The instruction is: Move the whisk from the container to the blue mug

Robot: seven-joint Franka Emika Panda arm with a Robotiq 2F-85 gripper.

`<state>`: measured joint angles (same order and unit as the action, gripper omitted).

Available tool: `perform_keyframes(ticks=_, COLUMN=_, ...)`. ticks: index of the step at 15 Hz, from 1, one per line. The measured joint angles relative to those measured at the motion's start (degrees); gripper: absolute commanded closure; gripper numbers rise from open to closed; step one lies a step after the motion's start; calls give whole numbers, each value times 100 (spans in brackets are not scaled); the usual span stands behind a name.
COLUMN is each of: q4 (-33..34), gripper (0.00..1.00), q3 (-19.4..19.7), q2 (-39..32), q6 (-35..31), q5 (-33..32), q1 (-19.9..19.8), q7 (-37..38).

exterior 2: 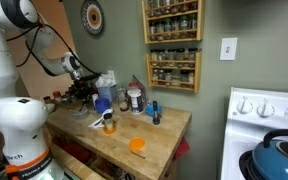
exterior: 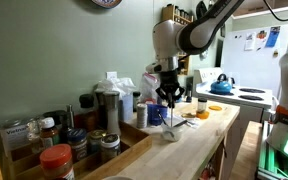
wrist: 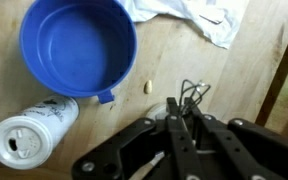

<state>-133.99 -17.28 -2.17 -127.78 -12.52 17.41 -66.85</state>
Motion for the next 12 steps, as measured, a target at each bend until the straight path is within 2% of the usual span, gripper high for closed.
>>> perform_keyframes(ticks=2, q4=-1, gripper=97, q3=34, q2=299, q6=208, q5=0, q1=-40, q7=177)
perform_keyframes(ticks=6, q4=-48, gripper=97, q3=244, q2=741, q6=192, q5=21, q1=-206, q7=783)
perform_keyframes(ticks=12, q4=-264, gripper=97, q3=571, q2=890, q6=-474, q5=6, q1=-498, q7=1972)
